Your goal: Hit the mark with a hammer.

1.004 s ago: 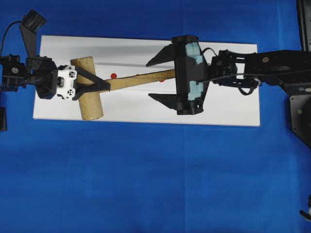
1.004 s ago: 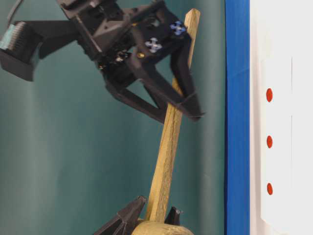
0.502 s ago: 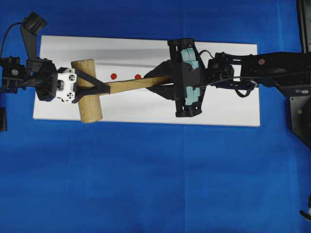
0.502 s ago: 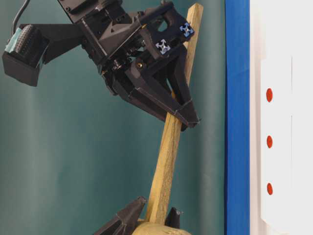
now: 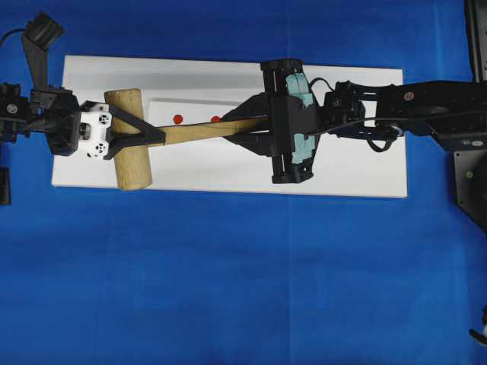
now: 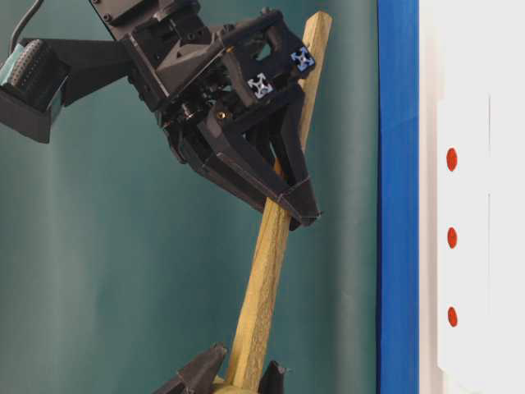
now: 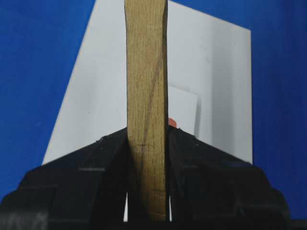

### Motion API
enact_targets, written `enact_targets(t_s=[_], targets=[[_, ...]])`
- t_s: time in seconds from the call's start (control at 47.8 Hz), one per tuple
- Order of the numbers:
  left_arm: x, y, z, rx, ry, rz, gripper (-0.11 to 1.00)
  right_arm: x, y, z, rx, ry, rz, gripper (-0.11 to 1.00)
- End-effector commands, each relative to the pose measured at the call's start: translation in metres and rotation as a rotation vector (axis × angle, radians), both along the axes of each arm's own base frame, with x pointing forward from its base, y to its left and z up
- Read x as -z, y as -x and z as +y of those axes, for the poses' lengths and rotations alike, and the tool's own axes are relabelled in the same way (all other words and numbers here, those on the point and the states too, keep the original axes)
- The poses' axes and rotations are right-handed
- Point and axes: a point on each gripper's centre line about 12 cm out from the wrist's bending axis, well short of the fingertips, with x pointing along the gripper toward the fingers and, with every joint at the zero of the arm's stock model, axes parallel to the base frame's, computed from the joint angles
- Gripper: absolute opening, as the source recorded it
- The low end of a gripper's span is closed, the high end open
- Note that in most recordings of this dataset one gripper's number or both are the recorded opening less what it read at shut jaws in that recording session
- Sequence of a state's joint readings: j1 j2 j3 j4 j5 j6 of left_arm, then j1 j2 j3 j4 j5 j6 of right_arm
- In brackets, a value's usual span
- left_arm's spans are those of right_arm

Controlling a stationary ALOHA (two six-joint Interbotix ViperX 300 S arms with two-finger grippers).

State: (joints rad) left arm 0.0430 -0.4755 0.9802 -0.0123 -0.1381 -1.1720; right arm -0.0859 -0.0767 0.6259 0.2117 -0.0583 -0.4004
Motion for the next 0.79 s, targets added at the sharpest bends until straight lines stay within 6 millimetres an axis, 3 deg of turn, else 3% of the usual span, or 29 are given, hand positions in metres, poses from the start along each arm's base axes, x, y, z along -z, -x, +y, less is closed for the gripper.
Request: enact_targets(t_s=[0.0, 0.125, 0.188, 0.418, 0.774], targets=[[-0.014, -0.003, 0.0, 0.001, -0.004, -0.041, 0.5, -0.01, -0.002, -0.001, 0.007, -0.004, -0.027, 0.08], [-0.014, -0.002, 0.0, -0.001, -0.003, -0.041, 0.83, -0.009, -0.001, -0.001, 0.007, -0.007, -0.025, 0.08], [-0.013, -0.002, 0.0, 0.0, -0.001, -0.035, 0.91, -0.009, -0.001, -0.001, 0.009, -0.011, -0.026, 0.08], [-0.01, 0.008, 0.0, -0.001, 0.003, 0.026, 0.87, -0.011, 0.006, 0.0, 0.02, -0.035, -0.024, 0.08], [-0.007, 0.049, -0.002, 0.001, 0.0, 0.08, 0.87, -0.015, 0.036, 0.003, 0.041, -0.081, -0.03, 0.08]])
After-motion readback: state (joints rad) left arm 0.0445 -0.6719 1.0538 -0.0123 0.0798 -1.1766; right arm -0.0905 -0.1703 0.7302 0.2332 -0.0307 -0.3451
